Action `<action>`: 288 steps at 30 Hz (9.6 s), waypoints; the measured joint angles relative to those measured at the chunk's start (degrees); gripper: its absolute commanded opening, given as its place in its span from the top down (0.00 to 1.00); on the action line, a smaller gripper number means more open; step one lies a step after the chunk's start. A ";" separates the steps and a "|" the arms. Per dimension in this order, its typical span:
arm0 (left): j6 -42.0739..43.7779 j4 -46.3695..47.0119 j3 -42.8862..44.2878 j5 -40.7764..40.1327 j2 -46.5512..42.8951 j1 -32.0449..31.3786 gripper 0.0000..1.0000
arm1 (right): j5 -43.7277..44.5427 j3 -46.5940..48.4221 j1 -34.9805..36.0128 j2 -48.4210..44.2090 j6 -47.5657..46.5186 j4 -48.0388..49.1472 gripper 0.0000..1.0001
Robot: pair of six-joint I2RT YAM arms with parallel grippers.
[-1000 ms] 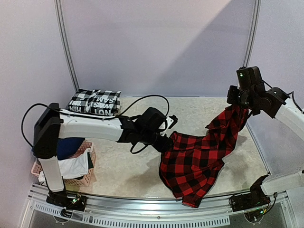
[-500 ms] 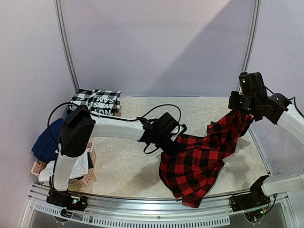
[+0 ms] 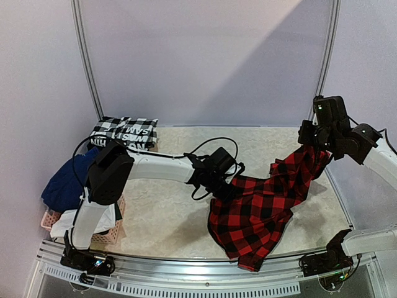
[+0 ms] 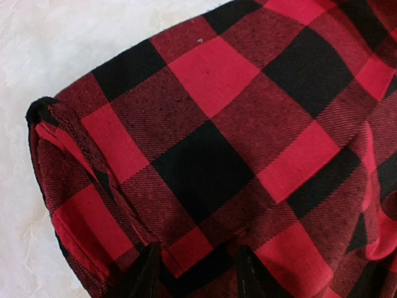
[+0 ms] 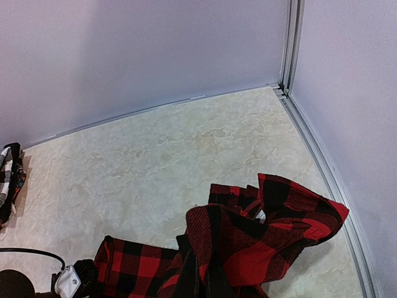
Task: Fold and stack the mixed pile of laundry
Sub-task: Pick up the crumpled shirt from the corner of the board, then flatten out the crumpled shirt at the center of the board, then move the flattened shirt to the center of the board, then pick up the flattened shirt from the center of the board.
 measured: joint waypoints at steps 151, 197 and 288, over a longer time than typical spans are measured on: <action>-10.47 10.64 -51.54 -4.57 -37.27 -5.84 0.21 | -31.41 11.50 -24.74 53.27 -7.48 8.68 1.00; -16.61 2.29 -60.76 -26.95 -53.37 -16.26 0.30 | -26.82 -28.70 -17.75 -5.99 10.10 0.68 0.30; 16.63 -11.63 -10.32 -31.47 -32.74 -33.38 1.00 | -70.64 -24.94 -7.28 -17.70 -1.57 24.00 0.07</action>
